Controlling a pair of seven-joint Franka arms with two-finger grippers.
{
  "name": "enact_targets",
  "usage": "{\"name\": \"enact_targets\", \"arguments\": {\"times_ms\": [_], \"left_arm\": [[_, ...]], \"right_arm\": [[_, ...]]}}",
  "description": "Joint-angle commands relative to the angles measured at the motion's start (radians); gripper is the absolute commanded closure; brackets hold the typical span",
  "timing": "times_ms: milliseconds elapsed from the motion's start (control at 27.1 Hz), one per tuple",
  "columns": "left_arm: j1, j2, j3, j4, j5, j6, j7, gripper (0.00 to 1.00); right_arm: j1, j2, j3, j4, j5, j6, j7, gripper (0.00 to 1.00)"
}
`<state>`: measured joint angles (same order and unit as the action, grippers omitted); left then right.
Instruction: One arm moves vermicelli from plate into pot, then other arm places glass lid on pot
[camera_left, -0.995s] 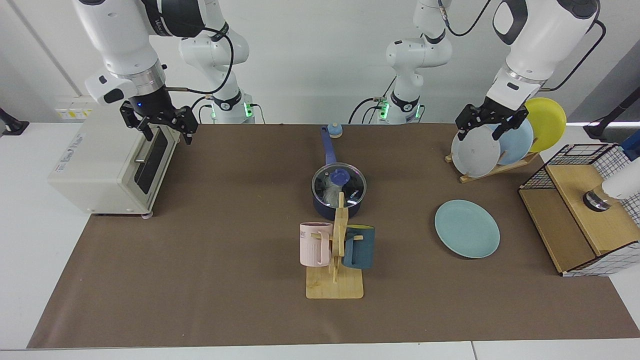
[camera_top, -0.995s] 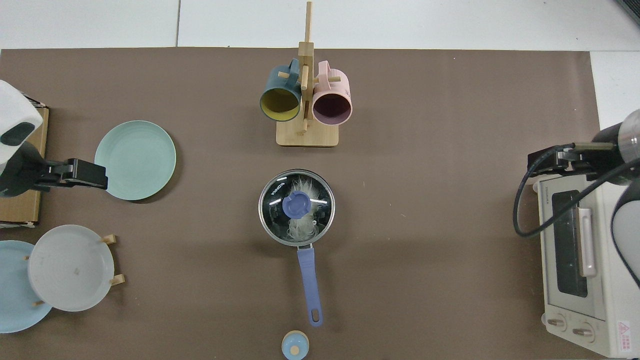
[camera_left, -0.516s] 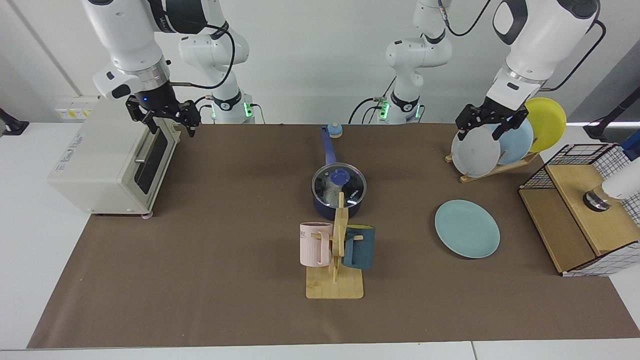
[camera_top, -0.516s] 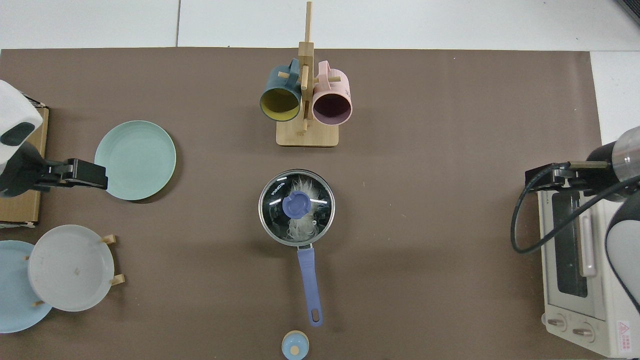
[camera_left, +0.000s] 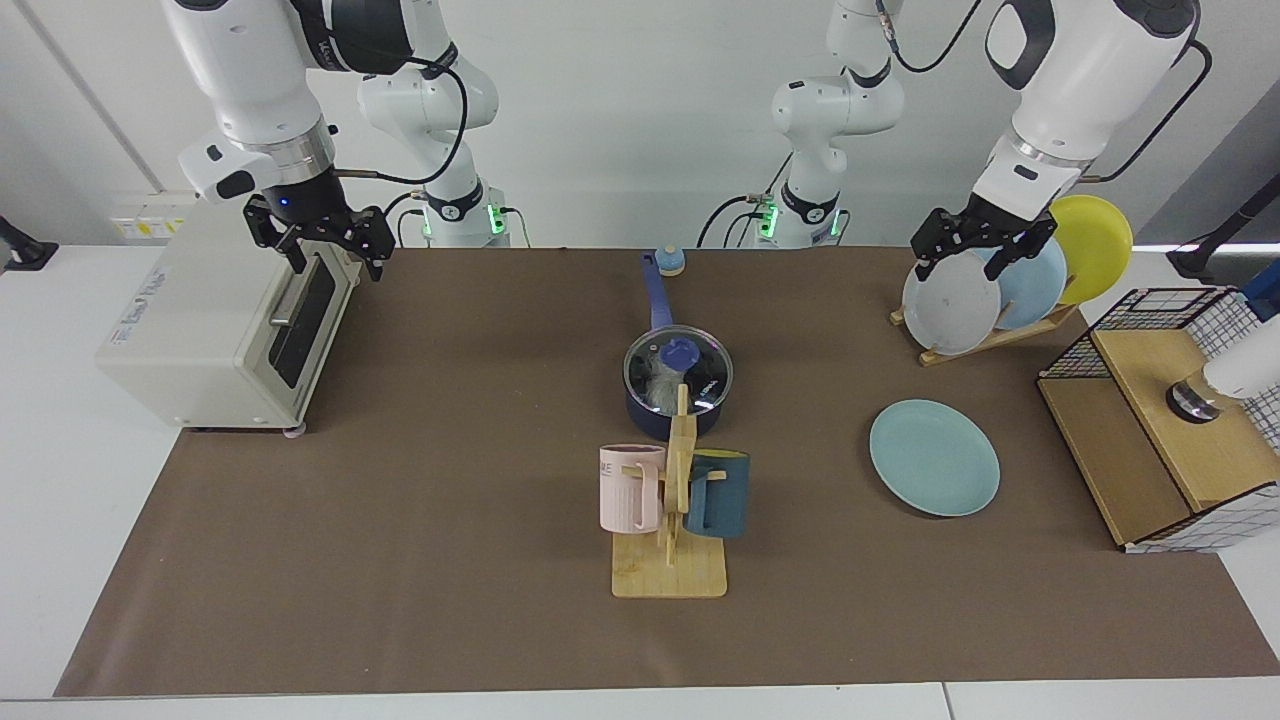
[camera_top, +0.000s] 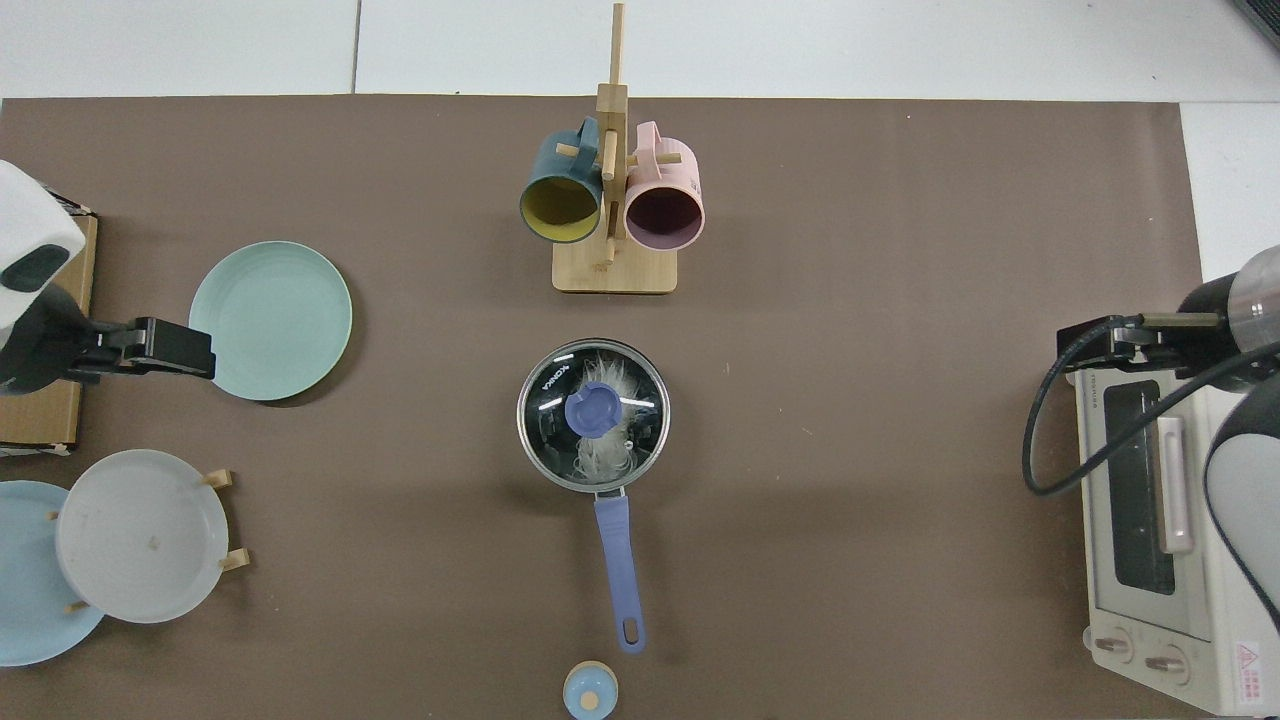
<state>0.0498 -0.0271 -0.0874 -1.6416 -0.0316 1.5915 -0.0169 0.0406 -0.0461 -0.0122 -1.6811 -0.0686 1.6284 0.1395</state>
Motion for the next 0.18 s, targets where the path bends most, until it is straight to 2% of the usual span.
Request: {"name": "enact_targets", "arguments": {"times_ms": [0, 147], "left_arm": [[0.004, -0.024, 0.000, -0.023, 0.012, 0.010, 0.012, 0.00], [0.004, -0.024, 0.000, -0.023, 0.012, 0.010, 0.012, 0.00]], "right_arm": [[-0.019, 0.006, 0.006, 0.003, 0.007, 0.030, -0.028, 0.00], [-0.015, 0.006, 0.006, 0.001, 0.009, 0.050, -0.026, 0.00]]}}
